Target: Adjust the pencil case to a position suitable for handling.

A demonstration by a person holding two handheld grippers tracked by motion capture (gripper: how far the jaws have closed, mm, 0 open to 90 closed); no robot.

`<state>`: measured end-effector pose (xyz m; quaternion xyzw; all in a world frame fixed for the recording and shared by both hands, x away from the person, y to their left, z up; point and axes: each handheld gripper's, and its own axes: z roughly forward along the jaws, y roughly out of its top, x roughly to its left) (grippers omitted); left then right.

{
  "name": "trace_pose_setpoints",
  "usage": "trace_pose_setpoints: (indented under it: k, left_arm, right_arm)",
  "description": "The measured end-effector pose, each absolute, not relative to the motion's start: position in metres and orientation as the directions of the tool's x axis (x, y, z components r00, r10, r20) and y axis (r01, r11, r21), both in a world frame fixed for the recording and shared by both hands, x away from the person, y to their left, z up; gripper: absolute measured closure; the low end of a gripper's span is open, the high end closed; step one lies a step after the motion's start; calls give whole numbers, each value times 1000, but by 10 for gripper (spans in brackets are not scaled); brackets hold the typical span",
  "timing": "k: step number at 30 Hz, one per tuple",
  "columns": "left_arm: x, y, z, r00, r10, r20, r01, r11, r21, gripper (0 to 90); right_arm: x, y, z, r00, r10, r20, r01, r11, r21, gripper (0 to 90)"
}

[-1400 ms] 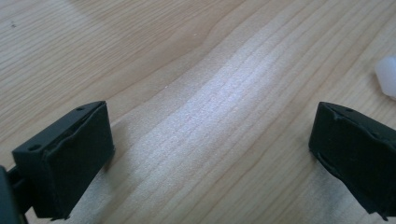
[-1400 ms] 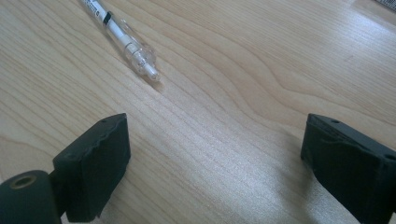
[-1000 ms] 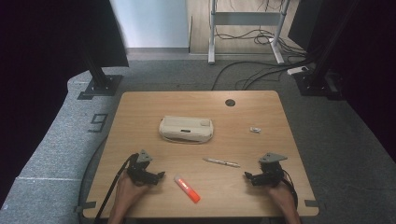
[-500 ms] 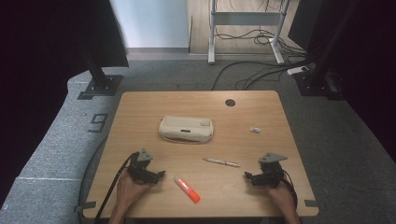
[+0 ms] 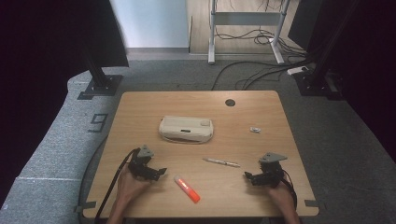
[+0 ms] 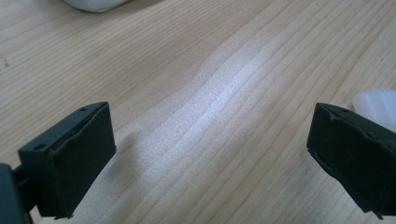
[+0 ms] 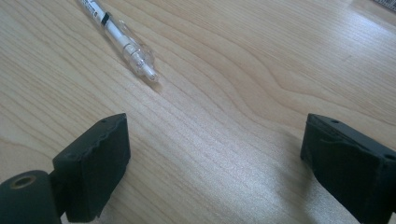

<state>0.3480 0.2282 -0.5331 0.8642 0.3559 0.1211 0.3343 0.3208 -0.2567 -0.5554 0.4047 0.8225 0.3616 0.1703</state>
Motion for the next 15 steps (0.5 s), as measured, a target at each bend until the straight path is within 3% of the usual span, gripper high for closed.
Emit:
trace_pose_setpoints:
  k: [4,15]
  left_arm:
    - [355,227,-528,729,681,-65,533,-506,678,16]
    - [381,214,-504,744,665,-59,523,-526,671,33]
  right_arm:
    - [321,-257,-555,-613,790,12,542,410,733,78]
    - [321,-256,-555,-608,794,12,545,407,733,78]
